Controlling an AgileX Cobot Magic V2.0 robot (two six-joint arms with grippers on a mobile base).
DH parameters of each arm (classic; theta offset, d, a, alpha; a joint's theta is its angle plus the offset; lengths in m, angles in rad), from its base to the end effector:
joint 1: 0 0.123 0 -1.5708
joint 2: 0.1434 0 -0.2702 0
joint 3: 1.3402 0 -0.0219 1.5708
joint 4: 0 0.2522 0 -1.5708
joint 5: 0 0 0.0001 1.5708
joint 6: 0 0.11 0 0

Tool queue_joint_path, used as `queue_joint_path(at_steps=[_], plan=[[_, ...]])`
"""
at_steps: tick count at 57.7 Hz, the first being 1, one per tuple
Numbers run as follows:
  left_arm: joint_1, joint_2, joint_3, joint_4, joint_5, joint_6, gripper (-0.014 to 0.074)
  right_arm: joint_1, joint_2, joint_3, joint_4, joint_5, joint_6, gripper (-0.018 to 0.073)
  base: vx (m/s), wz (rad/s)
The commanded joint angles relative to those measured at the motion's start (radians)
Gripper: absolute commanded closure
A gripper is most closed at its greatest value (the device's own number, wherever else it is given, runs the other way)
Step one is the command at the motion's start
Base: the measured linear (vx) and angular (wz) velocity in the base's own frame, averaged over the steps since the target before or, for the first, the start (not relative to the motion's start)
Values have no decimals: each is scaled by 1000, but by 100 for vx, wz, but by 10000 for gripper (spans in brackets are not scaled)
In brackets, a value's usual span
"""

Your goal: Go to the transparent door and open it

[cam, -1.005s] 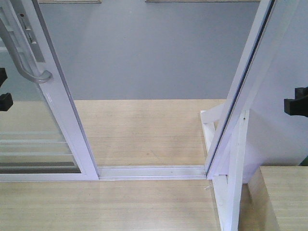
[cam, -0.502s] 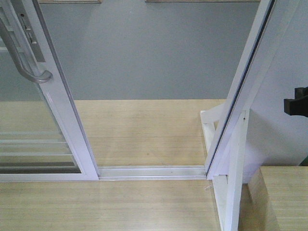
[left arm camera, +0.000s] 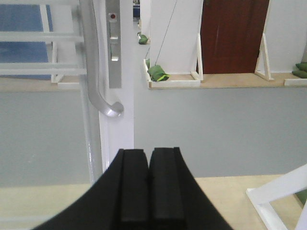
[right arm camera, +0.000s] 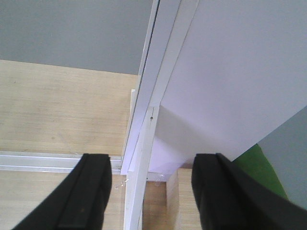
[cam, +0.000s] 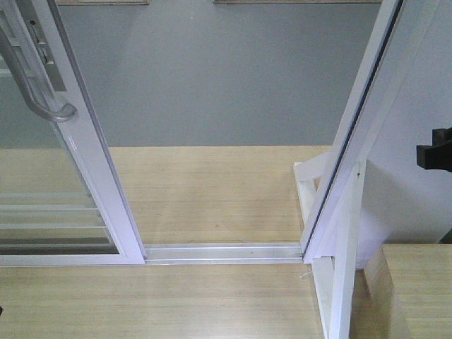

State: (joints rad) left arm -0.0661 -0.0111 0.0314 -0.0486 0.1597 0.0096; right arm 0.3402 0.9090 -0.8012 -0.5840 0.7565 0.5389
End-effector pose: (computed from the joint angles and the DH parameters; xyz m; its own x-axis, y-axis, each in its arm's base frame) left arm 0.0916 -0.0069 0.1871 -0.0950 -0.0322 -0.9950 0.0701 0.9968 -0.0389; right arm 0.1999 0.0266 0.3097 -0.5989 -0.1229 -0.7914 0.0213 0.9854 -0.1691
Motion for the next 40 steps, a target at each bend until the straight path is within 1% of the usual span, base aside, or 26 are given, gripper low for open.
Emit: queue_joint_path(at_steps=[1, 40], plan=[[1, -15, 16, -3, -47, -10, 600, -5, -12, -25, -38, -54, 4, 118, 0, 0], [1, -15, 16, -3, -44, -10, 599, -5, -12, -25, -41, -53, 1, 119, 0, 0]])
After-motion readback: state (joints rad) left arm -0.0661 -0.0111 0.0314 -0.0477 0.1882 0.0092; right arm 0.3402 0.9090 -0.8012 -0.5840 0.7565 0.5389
